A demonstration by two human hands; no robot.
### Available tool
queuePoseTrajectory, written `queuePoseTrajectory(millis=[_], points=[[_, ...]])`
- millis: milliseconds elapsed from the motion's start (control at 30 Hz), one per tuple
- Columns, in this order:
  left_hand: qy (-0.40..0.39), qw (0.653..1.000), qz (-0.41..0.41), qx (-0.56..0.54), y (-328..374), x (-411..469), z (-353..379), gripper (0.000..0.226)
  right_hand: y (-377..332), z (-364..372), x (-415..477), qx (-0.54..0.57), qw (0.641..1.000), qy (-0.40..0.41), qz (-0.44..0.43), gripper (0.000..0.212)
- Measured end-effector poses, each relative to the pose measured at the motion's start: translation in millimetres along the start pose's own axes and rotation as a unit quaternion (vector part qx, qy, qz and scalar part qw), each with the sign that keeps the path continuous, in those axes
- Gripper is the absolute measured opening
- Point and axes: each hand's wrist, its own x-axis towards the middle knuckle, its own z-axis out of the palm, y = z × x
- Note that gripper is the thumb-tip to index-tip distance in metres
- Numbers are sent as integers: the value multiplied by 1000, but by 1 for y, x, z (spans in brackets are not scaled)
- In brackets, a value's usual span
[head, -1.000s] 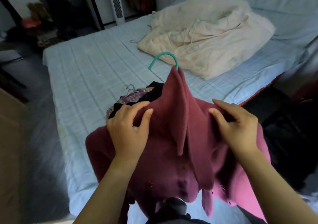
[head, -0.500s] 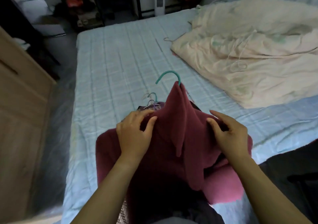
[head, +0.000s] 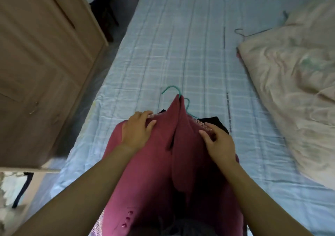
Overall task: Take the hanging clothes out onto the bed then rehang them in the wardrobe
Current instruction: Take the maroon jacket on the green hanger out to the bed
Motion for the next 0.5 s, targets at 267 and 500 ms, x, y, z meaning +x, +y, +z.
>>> queuePoseTrajectory(millis=[267, 500], points=[[-141, 973, -148, 104, 11, -29, 51, 57, 55, 18, 47, -216, 953, -213, -13, 66], [-144, 968, -172, 114, 10, -90, 55, 73, 27, 22, 11, -307, 912, -255, -96, 64]])
